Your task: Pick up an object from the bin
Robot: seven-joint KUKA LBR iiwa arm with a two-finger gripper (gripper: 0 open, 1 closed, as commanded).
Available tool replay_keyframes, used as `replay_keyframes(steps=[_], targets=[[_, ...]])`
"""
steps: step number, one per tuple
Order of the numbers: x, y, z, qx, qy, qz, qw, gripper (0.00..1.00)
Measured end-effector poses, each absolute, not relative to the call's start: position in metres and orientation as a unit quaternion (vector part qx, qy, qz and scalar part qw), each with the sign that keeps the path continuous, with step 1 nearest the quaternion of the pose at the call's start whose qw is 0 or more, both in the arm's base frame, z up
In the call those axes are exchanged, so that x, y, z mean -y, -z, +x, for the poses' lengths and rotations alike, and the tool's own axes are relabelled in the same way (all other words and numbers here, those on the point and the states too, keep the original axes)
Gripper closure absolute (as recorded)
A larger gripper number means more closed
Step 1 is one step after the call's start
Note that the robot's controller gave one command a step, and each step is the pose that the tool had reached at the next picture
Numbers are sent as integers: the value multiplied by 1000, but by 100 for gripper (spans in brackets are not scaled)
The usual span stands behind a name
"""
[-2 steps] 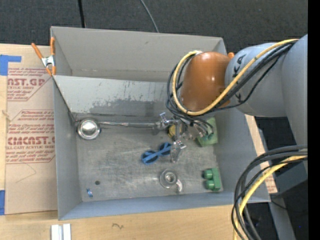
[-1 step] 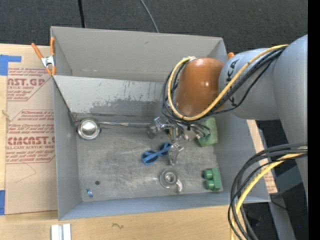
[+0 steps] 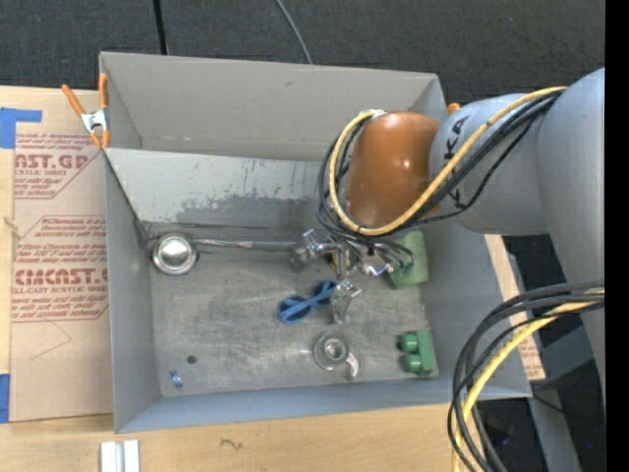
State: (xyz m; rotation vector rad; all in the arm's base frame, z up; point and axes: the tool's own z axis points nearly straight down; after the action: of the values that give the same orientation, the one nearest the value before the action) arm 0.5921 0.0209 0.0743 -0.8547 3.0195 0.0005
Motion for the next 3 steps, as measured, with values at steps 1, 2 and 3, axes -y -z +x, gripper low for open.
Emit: replay_keyframes(steps=[1,2,3], targets=[[-20,-76,593,-962,0,-272,1,100],[-21,-83,593,-962,0,-272,2,100],[-21,-98,594,-963,0,-271,2,100]])
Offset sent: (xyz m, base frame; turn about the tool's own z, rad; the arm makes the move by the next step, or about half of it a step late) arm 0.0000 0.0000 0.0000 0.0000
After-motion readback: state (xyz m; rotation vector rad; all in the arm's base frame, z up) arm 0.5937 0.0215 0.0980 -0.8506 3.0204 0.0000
